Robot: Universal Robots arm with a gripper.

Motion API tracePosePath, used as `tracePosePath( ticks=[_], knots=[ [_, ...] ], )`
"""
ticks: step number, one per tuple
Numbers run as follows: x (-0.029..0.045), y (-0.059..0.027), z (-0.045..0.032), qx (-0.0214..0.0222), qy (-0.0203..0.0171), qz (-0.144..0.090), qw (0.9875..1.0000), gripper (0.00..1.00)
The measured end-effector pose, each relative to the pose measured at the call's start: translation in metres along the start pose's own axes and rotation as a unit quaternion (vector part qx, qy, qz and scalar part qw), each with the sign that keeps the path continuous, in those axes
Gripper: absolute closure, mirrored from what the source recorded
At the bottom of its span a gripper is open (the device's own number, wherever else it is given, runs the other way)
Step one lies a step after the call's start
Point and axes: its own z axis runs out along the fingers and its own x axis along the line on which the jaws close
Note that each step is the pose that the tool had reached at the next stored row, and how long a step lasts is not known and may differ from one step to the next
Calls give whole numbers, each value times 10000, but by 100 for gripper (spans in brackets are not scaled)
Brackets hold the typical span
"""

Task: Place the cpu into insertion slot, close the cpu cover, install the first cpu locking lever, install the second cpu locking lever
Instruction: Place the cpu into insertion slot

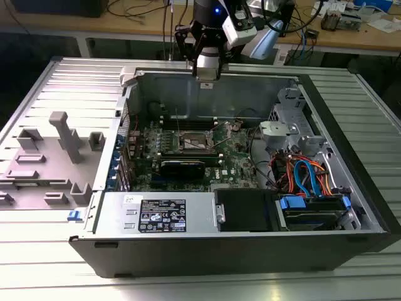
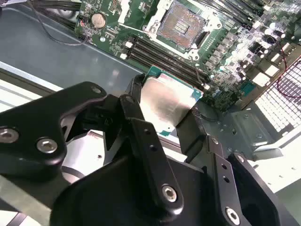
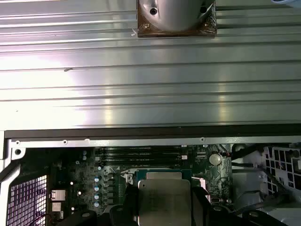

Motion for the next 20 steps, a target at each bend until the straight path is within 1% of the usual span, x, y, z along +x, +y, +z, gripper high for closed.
tracePosePath(
  ticks=[15, 18, 20],
  knots=[
    [0, -2, 1, -1, -1, 1, 10000, 46],
    [0, -30, -2, -1, 0, 0, 10000, 46],
    [-2, -67, -6, 0, 0, 0, 10000, 46]
  ],
)
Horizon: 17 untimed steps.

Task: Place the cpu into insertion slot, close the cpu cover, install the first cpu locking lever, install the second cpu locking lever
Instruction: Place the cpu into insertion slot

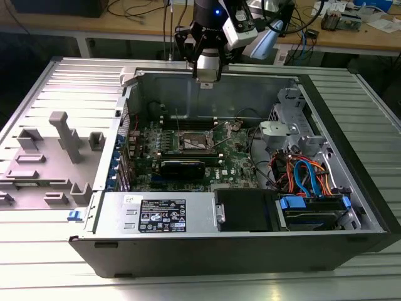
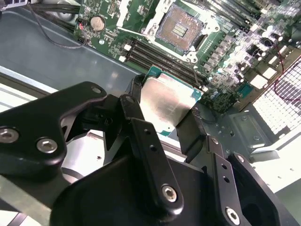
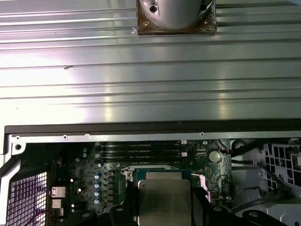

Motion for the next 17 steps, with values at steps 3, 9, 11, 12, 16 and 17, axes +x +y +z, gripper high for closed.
tracePosePath(
  ticks=[3, 9, 11, 12, 16, 17],
  knots=[
    [0, -15, -1, 0, 0, 1, 10000, 46],
    [-2, -57, -5, 0, 0, 0, 10000, 46],
    [-1, -58, -5, 0, 0, 0, 10000, 46],
    [-2, -58, -5, 0, 0, 0, 10000, 46],
    [-2, -62, -6, 0, 0, 0, 10000, 46],
    [-2, -66, -7, 0, 0, -1, 10000, 46]
  ],
)
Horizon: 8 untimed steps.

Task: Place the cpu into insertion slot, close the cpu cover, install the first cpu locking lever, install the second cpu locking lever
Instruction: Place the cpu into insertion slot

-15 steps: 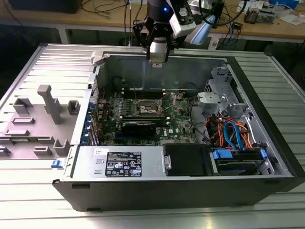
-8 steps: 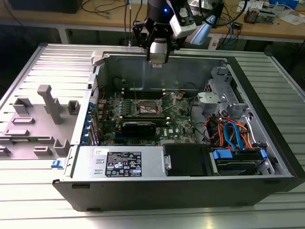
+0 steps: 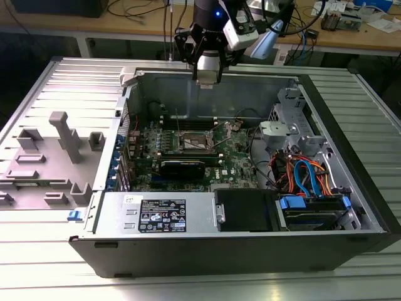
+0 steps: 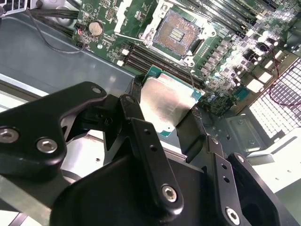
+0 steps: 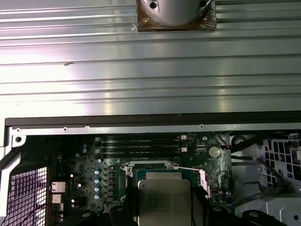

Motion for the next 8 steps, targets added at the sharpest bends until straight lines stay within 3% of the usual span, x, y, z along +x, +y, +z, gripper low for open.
tracePosePath(
  ticks=[8],
  knots=[
    [-1, -49, -4, 0, 0, 1, 10000, 46]
  ],
)
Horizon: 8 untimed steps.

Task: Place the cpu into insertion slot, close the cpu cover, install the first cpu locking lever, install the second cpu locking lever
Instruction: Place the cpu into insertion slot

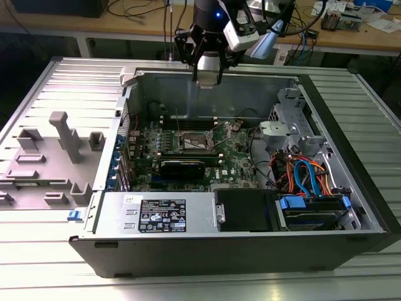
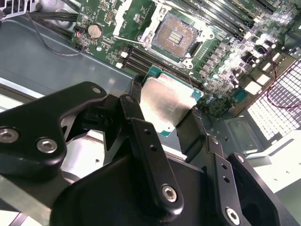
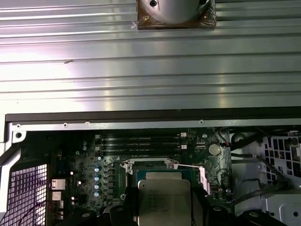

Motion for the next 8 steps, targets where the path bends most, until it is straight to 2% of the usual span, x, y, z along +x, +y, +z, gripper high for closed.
tracePosePath(
  ticks=[8],
  knots=[
    [-1, -37, -3, 0, 0, 0, 10000, 46]
  ],
)
